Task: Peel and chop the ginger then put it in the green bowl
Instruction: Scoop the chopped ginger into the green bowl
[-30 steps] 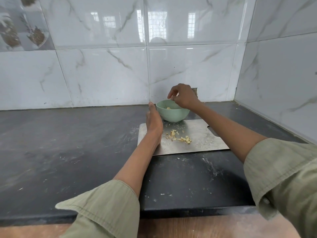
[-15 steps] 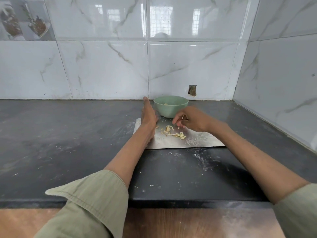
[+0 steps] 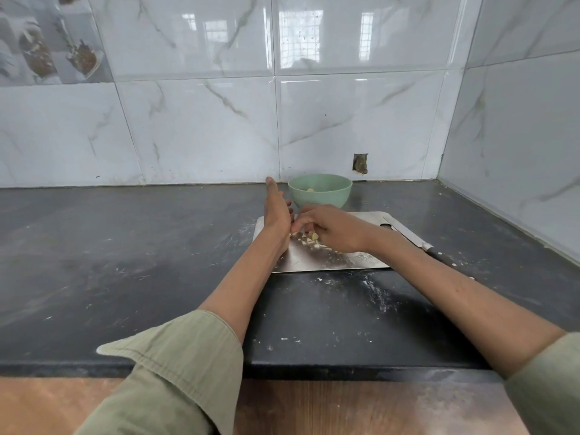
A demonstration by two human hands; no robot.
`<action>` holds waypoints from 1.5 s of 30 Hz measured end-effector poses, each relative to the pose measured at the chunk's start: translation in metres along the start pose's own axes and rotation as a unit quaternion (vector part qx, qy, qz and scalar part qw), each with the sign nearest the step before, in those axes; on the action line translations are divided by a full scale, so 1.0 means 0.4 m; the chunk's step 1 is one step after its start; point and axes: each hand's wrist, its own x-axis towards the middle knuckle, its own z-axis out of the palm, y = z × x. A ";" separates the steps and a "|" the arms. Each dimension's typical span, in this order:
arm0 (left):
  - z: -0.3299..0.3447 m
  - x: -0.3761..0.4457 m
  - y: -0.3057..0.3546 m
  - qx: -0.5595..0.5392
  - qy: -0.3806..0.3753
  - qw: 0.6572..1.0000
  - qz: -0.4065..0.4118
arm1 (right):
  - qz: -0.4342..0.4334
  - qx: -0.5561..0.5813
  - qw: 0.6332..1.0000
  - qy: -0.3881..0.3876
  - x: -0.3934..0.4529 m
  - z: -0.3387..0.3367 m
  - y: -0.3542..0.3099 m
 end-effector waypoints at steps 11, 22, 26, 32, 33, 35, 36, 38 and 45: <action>0.000 0.001 -0.006 -0.003 -0.012 1.000 0.005 | 0.047 0.056 0.997 0.005 -0.013 -0.043 0.012; 0.007 -0.002 -0.009 0.006 0.066 0.997 0.032 | 0.130 0.056 0.989 -0.048 -0.035 -0.048 0.055; 0.004 -0.023 -0.008 0.065 -0.031 0.997 0.004 | 0.090 0.089 0.990 -0.055 -0.035 -0.083 0.020; 0.025 -0.046 0.002 0.076 -0.141 0.987 -0.023 | 0.143 0.105 0.971 -0.160 -0.083 -0.140 0.062; 0.026 -0.046 -0.001 0.074 -0.145 0.986 -0.024 | 0.146 0.120 0.968 -0.167 -0.087 -0.137 0.066; 0.028 -0.046 -0.006 0.081 -0.149 0.985 -0.023 | 0.144 0.140 0.966 -0.161 -0.083 -0.125 0.067; 0.029 -0.045 -0.008 0.087 -0.150 0.985 -0.020 | 0.140 0.141 0.968 -0.151 -0.078 -0.115 0.067; 0.031 -0.042 -0.008 0.092 -0.151 0.984 -0.015 | 0.129 0.128 0.976 -0.119 -0.063 -0.094 0.063; 0.030 -0.042 -0.010 0.093 -0.155 0.984 -0.008 | 0.135 0.114 0.979 -0.101 -0.077 -0.141 0.064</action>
